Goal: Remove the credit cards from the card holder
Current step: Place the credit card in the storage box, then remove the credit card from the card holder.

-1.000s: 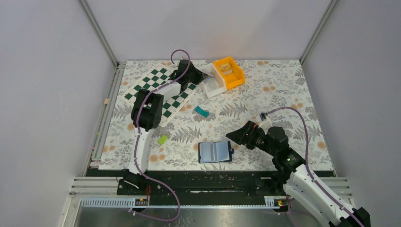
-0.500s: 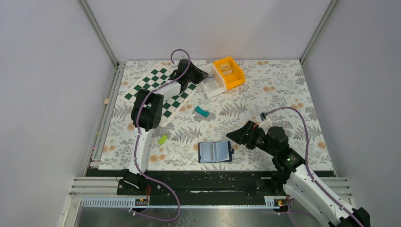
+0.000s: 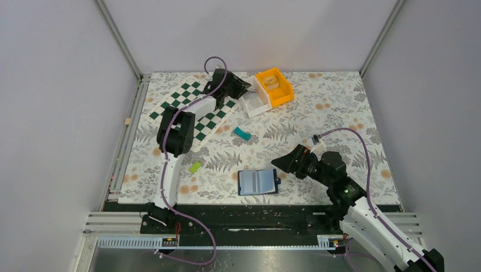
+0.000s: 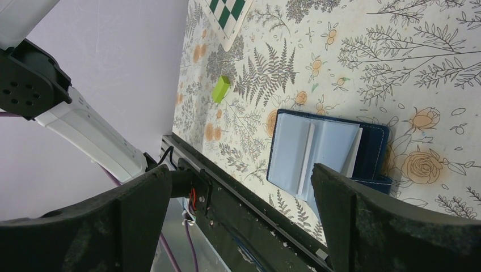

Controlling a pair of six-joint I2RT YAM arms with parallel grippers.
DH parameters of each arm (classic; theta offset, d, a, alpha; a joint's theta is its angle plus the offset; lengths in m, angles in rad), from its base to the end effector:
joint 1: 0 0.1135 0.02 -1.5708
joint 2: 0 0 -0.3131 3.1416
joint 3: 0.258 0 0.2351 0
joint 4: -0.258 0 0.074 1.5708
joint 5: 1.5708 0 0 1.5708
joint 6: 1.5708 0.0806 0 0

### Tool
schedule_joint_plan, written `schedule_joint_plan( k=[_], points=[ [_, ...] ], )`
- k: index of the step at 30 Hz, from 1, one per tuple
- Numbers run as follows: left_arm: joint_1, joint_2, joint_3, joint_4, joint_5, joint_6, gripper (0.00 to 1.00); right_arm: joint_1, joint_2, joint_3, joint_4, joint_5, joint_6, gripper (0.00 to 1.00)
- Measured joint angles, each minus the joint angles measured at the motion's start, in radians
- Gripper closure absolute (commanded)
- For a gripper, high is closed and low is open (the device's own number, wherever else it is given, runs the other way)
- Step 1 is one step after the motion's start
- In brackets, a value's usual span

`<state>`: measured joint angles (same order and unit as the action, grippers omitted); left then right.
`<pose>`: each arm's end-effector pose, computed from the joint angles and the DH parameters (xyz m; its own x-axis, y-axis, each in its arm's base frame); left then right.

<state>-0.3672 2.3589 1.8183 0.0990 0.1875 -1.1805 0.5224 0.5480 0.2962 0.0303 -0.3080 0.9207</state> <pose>0.5604 -0.2317 0.2033 -0.6234 -0.7337 -0.2703 -0.1749 0.4677 -0.8664 0.1048 0.0885 0.2449 -0.6978 0.4736 -0.5375 -0.2914 0.4978 0.8169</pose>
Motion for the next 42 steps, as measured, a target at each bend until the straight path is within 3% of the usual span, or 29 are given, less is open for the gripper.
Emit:
schedule_joint_plan(
  k=[20,28,34,42],
  points=[
    [0.015,-0.025,0.024,-0.106,0.009,0.032,0.55,0.000,-0.003,0.021,-0.022,0.000,0.000,0.01],
    [0.015,-0.057,0.052,-0.229,0.063,0.112,0.54,0.000,0.015,0.035,-0.066,0.000,0.000,0.04],
    [0.014,-0.274,-0.091,-0.340,0.115,0.204,0.54,-0.001,0.033,0.055,-0.115,0.000,0.002,0.14],
    [0.014,-0.780,-0.429,-0.451,0.178,0.359,0.47,0.005,0.121,0.110,-0.165,0.004,0.039,0.18]
  ],
)
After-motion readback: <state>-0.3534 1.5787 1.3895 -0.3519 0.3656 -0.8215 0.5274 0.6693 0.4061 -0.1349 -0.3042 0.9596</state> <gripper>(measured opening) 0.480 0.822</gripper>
